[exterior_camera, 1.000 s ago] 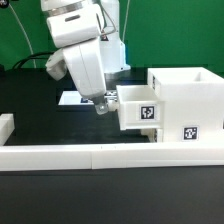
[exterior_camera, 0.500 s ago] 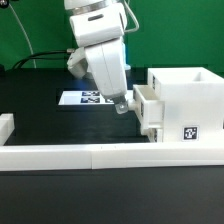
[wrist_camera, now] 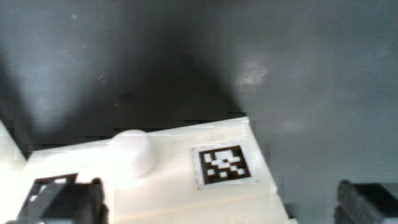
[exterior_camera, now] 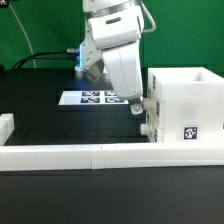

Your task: Assemble drawer

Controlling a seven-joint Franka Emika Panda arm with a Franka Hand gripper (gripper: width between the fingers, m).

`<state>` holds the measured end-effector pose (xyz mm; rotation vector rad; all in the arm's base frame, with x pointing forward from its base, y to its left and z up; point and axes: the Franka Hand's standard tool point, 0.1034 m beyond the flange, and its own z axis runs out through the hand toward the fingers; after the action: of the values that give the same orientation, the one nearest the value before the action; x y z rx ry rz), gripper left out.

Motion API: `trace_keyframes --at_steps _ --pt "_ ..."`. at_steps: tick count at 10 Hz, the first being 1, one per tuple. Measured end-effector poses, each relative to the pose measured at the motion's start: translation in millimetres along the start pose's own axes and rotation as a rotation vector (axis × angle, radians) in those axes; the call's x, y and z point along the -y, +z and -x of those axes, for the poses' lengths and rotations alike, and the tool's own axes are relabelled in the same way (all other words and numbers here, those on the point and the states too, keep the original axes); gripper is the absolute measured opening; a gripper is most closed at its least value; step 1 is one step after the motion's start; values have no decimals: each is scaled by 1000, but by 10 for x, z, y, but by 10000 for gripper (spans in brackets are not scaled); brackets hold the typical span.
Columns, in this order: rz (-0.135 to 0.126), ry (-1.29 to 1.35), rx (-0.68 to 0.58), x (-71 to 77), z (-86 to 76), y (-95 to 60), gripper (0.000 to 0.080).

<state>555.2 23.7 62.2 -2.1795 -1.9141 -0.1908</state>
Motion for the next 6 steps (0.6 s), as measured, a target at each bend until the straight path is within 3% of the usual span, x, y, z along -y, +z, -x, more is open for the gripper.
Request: trace_keyframes --at_steps 6 --pt "-1 21 1 3 36 7 649"
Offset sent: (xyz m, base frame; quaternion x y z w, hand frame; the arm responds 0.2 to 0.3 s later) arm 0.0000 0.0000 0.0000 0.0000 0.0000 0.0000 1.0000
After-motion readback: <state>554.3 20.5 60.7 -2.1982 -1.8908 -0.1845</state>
